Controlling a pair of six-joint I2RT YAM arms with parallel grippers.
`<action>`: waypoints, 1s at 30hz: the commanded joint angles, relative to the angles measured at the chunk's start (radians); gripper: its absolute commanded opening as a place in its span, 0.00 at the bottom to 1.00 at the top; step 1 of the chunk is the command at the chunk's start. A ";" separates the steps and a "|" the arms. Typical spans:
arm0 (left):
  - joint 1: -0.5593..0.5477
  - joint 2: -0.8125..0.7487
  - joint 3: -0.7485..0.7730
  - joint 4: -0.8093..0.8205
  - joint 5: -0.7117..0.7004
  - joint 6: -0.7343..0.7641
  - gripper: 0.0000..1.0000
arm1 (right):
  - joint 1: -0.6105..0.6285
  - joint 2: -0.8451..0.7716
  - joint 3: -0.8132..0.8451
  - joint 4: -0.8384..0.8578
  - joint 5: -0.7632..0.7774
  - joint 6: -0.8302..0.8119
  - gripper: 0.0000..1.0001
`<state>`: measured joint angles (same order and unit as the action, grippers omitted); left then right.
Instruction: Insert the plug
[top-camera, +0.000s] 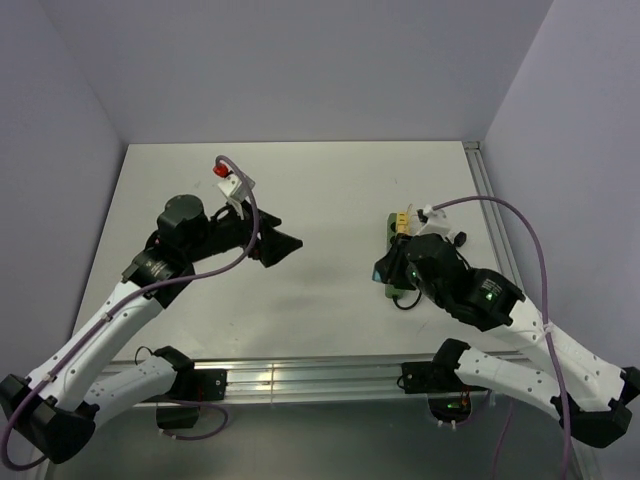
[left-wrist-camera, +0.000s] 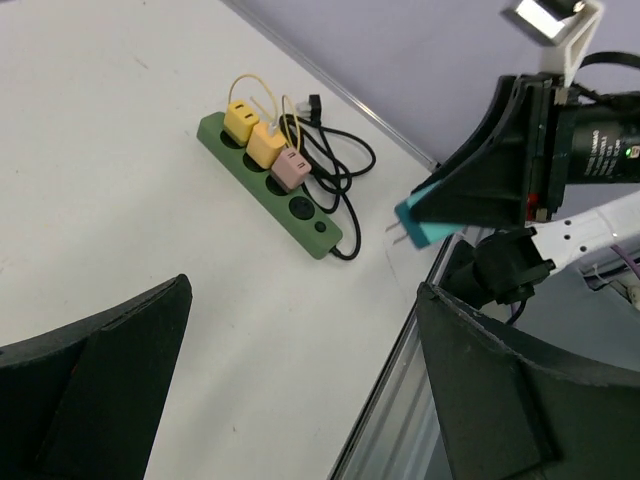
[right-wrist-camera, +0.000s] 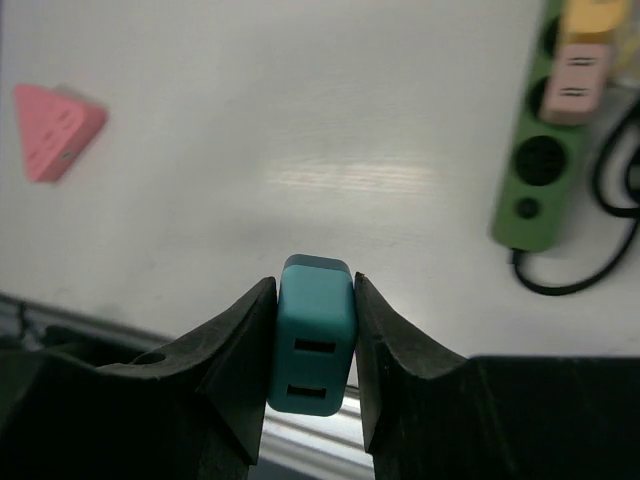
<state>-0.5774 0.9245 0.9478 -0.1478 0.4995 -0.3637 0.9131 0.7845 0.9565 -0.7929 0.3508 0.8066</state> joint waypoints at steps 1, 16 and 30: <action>0.001 0.023 0.071 0.020 -0.013 -0.009 1.00 | -0.124 -0.021 -0.007 -0.104 0.066 -0.101 0.00; 0.172 0.086 -0.044 0.122 0.082 -0.064 1.00 | -0.491 0.229 -0.111 0.034 -0.090 -0.303 0.00; 0.186 0.099 -0.044 0.053 0.027 -0.011 1.00 | -0.511 0.443 -0.070 0.150 -0.061 -0.366 0.00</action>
<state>-0.3920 1.0290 0.8993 -0.1135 0.5262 -0.3866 0.4137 1.2251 0.8436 -0.7158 0.2676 0.4721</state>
